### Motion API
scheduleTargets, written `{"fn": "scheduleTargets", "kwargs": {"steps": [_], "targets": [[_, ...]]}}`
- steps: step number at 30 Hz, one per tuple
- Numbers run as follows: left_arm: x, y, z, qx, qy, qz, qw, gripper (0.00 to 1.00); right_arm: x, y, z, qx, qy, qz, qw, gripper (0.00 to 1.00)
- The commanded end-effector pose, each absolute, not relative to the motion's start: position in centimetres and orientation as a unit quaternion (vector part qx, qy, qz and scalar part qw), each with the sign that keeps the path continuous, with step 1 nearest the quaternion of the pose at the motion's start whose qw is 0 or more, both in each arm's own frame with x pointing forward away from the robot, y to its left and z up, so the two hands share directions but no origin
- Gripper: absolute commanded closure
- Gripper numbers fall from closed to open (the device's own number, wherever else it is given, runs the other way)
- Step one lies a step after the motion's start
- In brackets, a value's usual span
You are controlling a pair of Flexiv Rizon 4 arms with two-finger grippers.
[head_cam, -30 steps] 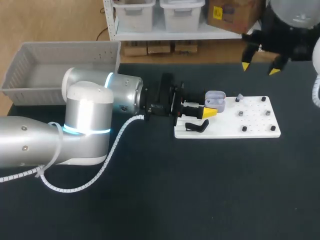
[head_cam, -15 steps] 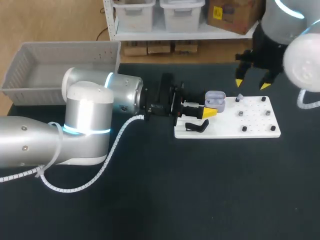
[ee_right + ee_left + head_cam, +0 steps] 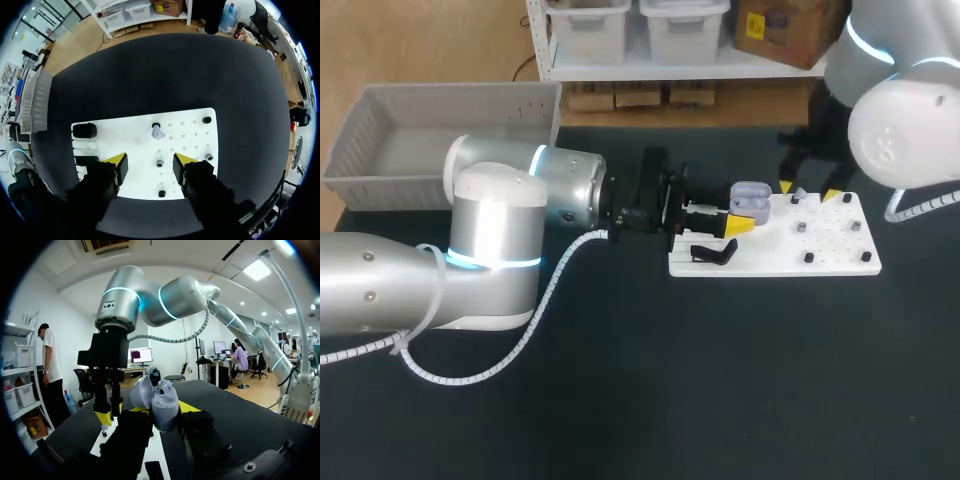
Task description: Pick up each earbud case from the left stands, insert the matching earbuds, close the lid, and place the case in the box.
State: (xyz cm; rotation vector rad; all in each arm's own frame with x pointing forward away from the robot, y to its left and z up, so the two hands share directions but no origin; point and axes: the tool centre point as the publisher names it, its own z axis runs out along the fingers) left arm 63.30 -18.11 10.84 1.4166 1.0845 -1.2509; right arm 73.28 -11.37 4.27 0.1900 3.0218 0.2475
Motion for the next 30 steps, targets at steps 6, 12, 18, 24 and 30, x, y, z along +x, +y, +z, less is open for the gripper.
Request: {"fn": "scheduleTargets", "kwargs": {"steps": [6,12,18,24,30], "targets": [[63.1,-18.1,10.8,0.575,0.441,-0.507,0.466,1.0,75.0,-12.2,2.6,0.064,0.993,0.091,0.047,0.51],[63.1,-18.1,10.8,0.575,0.441,-0.507,0.466,1.0,75.3,-12.5,2.4,0.064,0.992,0.098,0.048,0.53],[63.1,-18.1,10.8,0.575,0.441,-0.507,0.466,1.0,75.3,-12.3,2.4,0.057,0.992,0.101,0.048,0.54],[63.1,-18.1,10.8,0.575,0.441,-0.507,0.466,1.0,75.5,-12.2,2.4,0.055,0.992,0.103,0.047,0.56],[63.1,-18.1,10.8,0.575,0.441,-0.507,0.466,1.0,75.6,-12.1,2.1,0.056,0.992,0.103,0.045,0.57]]}}
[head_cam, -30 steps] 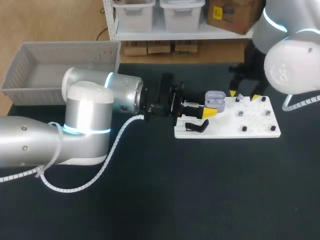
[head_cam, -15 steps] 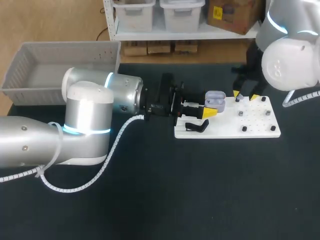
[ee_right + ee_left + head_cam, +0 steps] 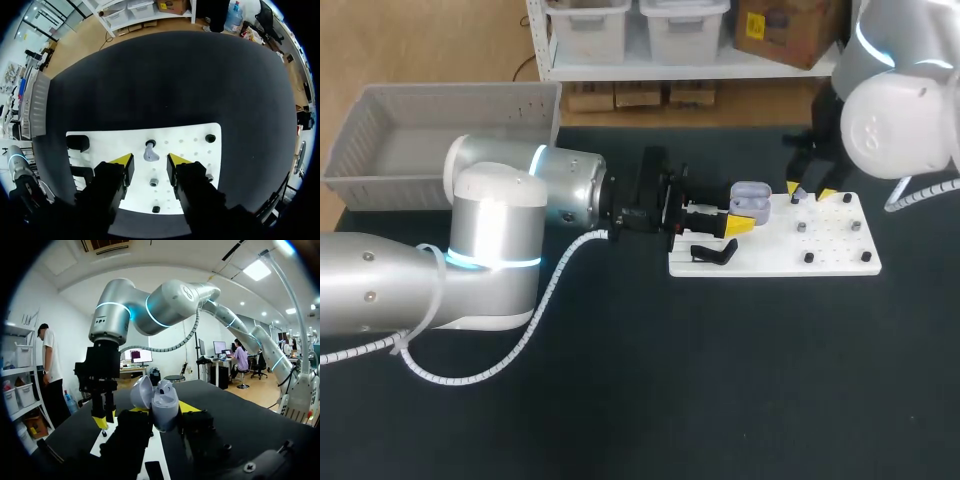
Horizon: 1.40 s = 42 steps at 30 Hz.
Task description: Pick up each earbud case from the left stands, insert the matching earbuds, close the lid, and place the case in the box.
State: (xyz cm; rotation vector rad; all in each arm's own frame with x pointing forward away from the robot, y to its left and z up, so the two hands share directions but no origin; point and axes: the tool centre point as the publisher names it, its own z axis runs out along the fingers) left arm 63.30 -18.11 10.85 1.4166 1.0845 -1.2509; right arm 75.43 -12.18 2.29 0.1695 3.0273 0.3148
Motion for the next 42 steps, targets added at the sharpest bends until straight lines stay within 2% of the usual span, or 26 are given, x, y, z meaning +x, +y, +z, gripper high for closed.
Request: {"fn": "scheduleTargets", "kwargs": {"steps": [1,12,27,32,33,35,42], "targets": [[63.15,-18.08,10.77,0.575,0.441,-0.507,0.466,1.0,75.59,-12.13,2.03,0.056,0.992,0.104,0.045,0.58],[63.15,-18.08,10.77,0.575,0.441,-0.507,0.466,1.0,75.74,-12.01,1.7,0.055,0.992,0.108,0.042,0.59],[63.15,-18.08,10.77,0.575,0.441,-0.507,0.466,1.0,75.77,-12.14,1.22,0.056,0.992,0.11,0.035,0.67],[63.15,-18.08,10.77,0.575,0.441,-0.507,0.466,1.0,75.74,-12.09,1.24,0.054,0.992,0.111,0.036,0.78],[63.15,-18.08,10.77,0.575,0.441,-0.507,0.466,1.0,75.76,-12.08,1.24,0.053,0.992,0.111,0.036,0.88],[63.15,-18.08,10.77,0.575,0.441,-0.507,0.466,1.0,75.78,-12.03,1.24,0.052,0.992,0.111,0.035,1.0],[63.15,-18.08,10.77,0.575,0.441,-0.507,0.466,1.0,75.5,-11.93,1.9,0.049,0.992,0.11,0.037,1.0]]}}
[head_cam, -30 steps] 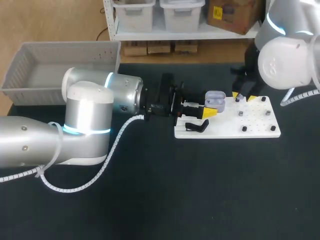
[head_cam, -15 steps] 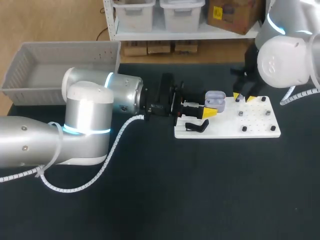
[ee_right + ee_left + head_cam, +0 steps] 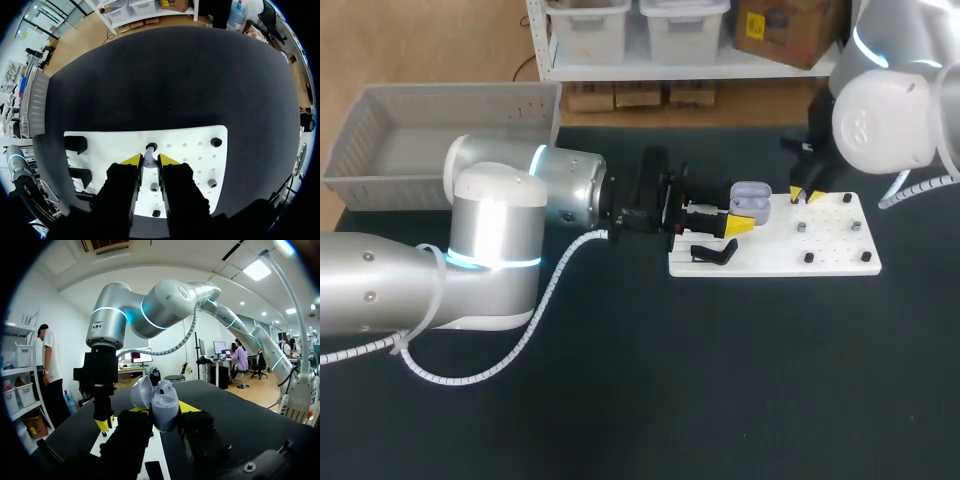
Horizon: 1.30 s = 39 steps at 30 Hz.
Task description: Pick up each earbud case from the left stands, insert the matching earbuds, close the lid, and place the case in the box.
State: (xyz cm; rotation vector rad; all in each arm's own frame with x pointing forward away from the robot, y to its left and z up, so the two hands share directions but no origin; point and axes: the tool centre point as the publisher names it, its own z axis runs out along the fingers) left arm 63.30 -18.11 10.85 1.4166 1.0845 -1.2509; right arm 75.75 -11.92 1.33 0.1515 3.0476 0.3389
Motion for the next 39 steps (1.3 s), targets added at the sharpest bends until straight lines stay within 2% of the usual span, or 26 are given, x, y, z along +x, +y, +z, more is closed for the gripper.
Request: {"fn": "scheduleTargets", "kwargs": {"steps": [1,11,22,30,39], "targets": [[63.1,-18.1,10.8,0.575,0.441,-0.507,0.466,1.0,75.4,-11.9,2.2,0.049,0.992,0.11,0.038,1.0],[63.1,-18.1,10.8,0.575,0.441,-0.507,0.466,1.0,74.3,-12.0,6.3,0.045,0.99,0.111,0.068,1.0],[63.1,-18.1,10.8,0.575,0.441,-0.507,0.466,1.0,70.3,-11.1,15.0,-0.008,0.986,0.123,0.108,1.0],[63.1,-18.1,10.8,0.575,0.441,-0.507,0.466,1.0,67.1,-9.5,19.3,-0.081,0.986,0.124,0.078,1.0],[63.1,-18.1,10.8,0.575,0.441,-0.507,0.466,1.0,63.9,-6.5,20.6,-0.149,0.982,0.109,0.044,1.0]]}}
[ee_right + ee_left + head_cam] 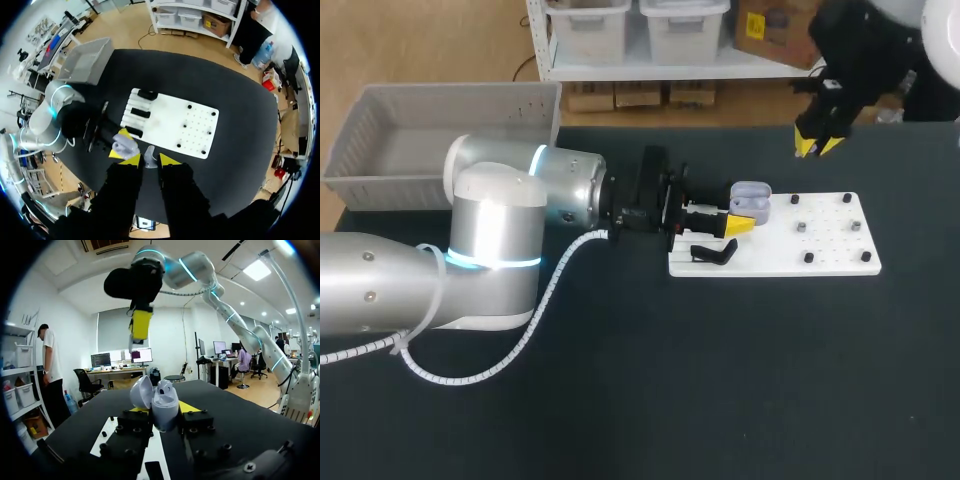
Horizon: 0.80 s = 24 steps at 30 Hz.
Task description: Pick up each earbud case from the left stands, insert the matching earbuds, close the lid, and place the case in the box.
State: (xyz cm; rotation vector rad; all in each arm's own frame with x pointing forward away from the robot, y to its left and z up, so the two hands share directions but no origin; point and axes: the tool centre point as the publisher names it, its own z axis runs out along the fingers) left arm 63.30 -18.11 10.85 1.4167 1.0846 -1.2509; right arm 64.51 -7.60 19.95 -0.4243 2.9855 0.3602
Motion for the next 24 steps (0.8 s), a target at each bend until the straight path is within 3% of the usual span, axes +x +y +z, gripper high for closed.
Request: {"fn": "scheduleTargets", "kwargs": {"steps": [1,24], "targets": [[63.1,-18.1,10.8,0.575,0.441,-0.507,0.466,1.0,63.5,-6.0,20.5,-0.157,0.981,0.104,0.04,1.0],[63.1,-18.1,10.8,0.575,0.441,-0.507,0.466,1.0,60.9,-1.8,16.9,-0.207,0.978,0.019,0.022,1.0]]}}
